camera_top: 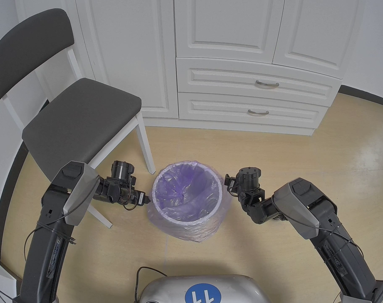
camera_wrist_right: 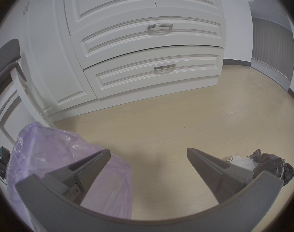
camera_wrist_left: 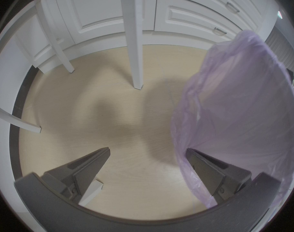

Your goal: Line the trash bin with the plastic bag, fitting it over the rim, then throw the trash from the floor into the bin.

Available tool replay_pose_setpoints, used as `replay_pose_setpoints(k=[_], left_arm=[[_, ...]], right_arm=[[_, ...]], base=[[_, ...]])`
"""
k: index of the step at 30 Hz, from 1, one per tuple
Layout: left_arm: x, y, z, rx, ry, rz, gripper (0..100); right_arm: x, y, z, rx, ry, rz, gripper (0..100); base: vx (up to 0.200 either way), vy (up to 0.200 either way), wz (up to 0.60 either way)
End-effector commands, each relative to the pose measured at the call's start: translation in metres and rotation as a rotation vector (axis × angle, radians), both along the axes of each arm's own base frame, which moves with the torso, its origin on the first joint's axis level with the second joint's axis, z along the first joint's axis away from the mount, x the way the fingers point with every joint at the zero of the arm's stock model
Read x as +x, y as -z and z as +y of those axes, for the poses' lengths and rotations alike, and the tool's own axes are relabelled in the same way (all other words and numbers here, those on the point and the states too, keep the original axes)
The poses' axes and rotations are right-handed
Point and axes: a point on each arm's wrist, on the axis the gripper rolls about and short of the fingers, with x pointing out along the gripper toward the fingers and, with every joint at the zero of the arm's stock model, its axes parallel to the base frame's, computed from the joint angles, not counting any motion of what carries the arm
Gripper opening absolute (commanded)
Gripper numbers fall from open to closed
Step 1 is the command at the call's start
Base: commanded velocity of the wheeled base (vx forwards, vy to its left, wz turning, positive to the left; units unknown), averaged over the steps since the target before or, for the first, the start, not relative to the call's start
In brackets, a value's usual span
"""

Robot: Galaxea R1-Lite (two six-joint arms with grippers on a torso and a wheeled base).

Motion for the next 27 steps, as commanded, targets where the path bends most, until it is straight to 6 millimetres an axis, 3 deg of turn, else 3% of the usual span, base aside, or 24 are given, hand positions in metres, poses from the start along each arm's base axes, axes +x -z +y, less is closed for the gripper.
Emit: replay_pose_setpoints(k=[1,8,15,18,23,27], left_arm=[[0.004,0.027,-0.001,0.023,-0.012,0.01,100],[0.008,0.045,-0.01,0.092,-0.066,-0.019,100],[0.009,0.045,-0.01,0.082,-0.077,-0.041,100],[0.014,0.036,-0.013,0.046,-0.134,-0.103,100],[0.01,0.037,-0.011,0.057,-0.134,-0.085,100],[0.01,0.037,-0.012,0.058,-0.131,-0.085,100]], right_arm=[[0.0,0.0,0.0,0.003,-0.001,-0.001,100],[0.0,-0.001,0.0,0.014,0.002,-0.003,100],[0.0,-0.001,0.0,0.028,0.006,-0.002,100],[-0.001,-0.001,0.0,0.017,0.007,0.007,100],[-0.002,0.0,-0.021,-0.127,0.014,0.081,100],[-0.001,0.001,-0.025,-0.166,0.015,0.154,100]], base=[[0.0,0.0,0.0],[0.0,0.0,0.0],[0.0,0.0,0.0],[0.0,0.0,0.0],[0.0,0.0,0.0],[0.0,0.0,0.0]])
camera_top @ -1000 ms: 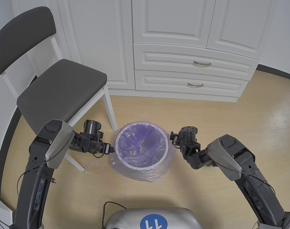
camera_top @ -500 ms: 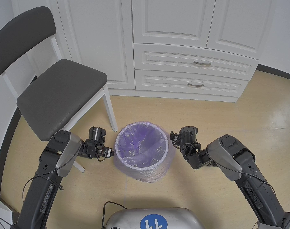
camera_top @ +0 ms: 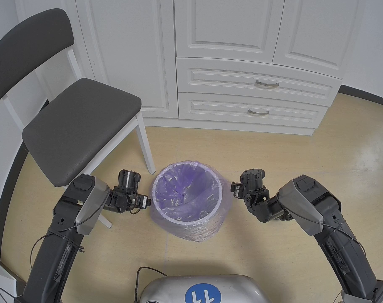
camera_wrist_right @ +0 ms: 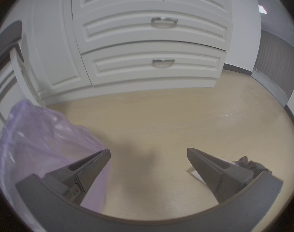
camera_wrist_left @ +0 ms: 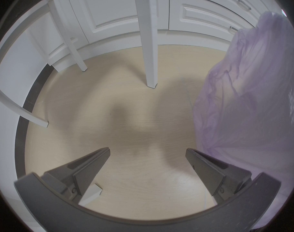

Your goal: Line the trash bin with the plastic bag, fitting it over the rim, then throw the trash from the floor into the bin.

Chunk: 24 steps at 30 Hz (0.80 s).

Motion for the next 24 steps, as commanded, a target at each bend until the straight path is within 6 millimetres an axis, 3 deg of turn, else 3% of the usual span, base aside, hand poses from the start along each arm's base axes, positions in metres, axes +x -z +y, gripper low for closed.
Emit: replay_pose_setpoints(k=[1,9,11,12,14,17,21,24], left_arm=[[0.0,-0.002,-0.001,0.001,0.003,-0.002,100],[0.001,-0.001,0.003,0.003,-0.005,-0.002,100],[0.001,-0.001,0.003,0.003,-0.005,-0.003,100],[0.001,-0.001,0.003,0.003,-0.005,-0.003,100],[0.001,-0.001,0.004,0.003,-0.007,-0.003,100],[0.001,0.0,0.005,0.002,-0.009,-0.003,100],[0.001,0.0,0.005,0.002,-0.009,-0.002,100],[0.001,-0.001,0.005,0.002,-0.009,-0.003,100]], right_arm=[[0.003,-0.007,-0.008,-0.03,0.014,0.055,100],[0.006,-0.011,-0.008,0.004,0.066,0.115,100],[0.005,-0.031,-0.009,0.026,0.074,0.091,100],[0.005,-0.031,-0.009,0.026,0.074,0.091,100],[-0.005,-0.065,-0.009,0.041,0.071,0.077,100],[-0.026,-0.09,-0.007,0.026,0.042,0.095,100],[-0.05,-0.124,0.011,0.052,-0.012,0.034,100],[-0.071,-0.135,0.031,0.067,-0.062,0.013,100]], base=[[0.0,0.0,0.0],[0.0,0.0,0.0],[0.0,0.0,0.0],[0.0,0.0,0.0],[0.0,0.0,0.0],[0.0,0.0,0.0],[0.0,0.0,0.0],[0.0,0.0,0.0]])
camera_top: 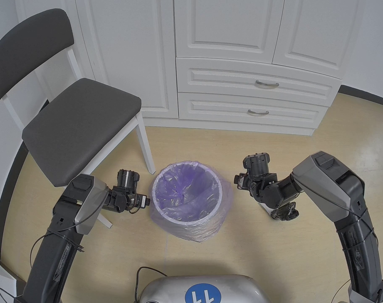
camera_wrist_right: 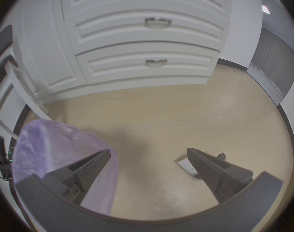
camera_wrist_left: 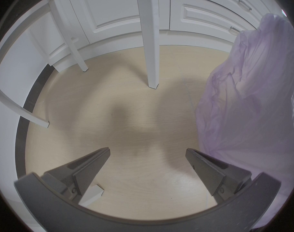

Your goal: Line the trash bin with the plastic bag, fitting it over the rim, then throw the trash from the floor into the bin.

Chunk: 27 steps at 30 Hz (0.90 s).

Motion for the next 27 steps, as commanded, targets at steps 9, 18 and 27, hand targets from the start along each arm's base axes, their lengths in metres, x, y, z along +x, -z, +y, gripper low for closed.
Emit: replay_pose_setpoints(k=[9,18,27], left_arm=[[0.0,0.001,0.001,0.0,-0.002,0.001,100],[0.0,0.001,0.0,0.0,-0.001,0.001,100],[0.0,0.001,0.0,-0.001,-0.003,0.0,100]], right_arm=[[-0.073,-0.042,0.073,0.031,-0.184,-0.082,100],[-0.087,0.003,0.096,-0.029,-0.244,0.025,100],[-0.086,0.019,0.105,-0.054,-0.261,0.074,100]], base=[[0.0,0.0,0.0],[0.0,0.0,0.0],[0.0,0.0,0.0]])
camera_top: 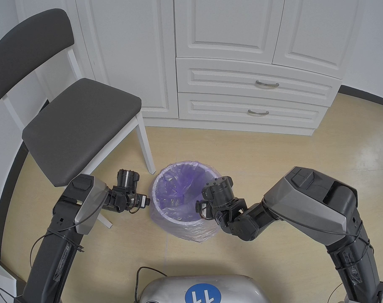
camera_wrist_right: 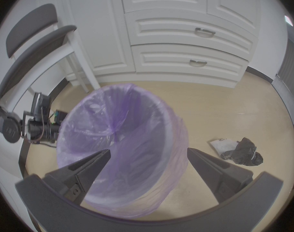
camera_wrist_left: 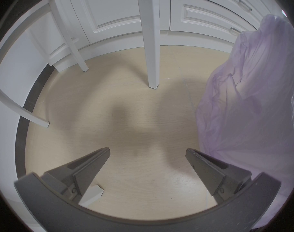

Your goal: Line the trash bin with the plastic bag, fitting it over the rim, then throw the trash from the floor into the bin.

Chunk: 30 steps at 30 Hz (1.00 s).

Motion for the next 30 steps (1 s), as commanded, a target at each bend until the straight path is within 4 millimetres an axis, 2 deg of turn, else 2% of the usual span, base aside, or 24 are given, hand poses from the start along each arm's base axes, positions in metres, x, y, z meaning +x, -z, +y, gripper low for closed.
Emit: replay_pose_setpoints(k=[1,10,15,21,28,30], left_arm=[[0.0,0.001,0.0,0.0,-0.002,0.0,100],[0.0,0.001,0.0,0.001,-0.002,0.001,100],[0.0,0.002,0.0,0.0,-0.002,0.0,100],[0.0,0.001,0.0,0.001,-0.003,-0.002,100],[0.0,0.001,0.0,0.0,-0.002,-0.005,100],[0.0,0.001,0.0,0.001,-0.003,-0.003,100]], right_arm=[[0.002,0.016,0.002,-0.029,0.003,0.045,100],[0.012,0.023,-0.002,-0.081,0.057,0.053,100],[0.022,0.016,-0.018,-0.137,0.12,0.029,100],[0.029,0.018,-0.034,-0.187,0.146,0.038,100],[0.022,0.018,-0.028,-0.183,0.128,0.044,100],[0.015,0.018,-0.021,-0.168,0.11,0.047,100]], base=[[0.0,0.0,0.0],[0.0,0.0,0.0],[0.0,0.0,0.0],[0.0,0.0,0.0],[0.0,0.0,0.0],[0.0,0.0,0.0]])
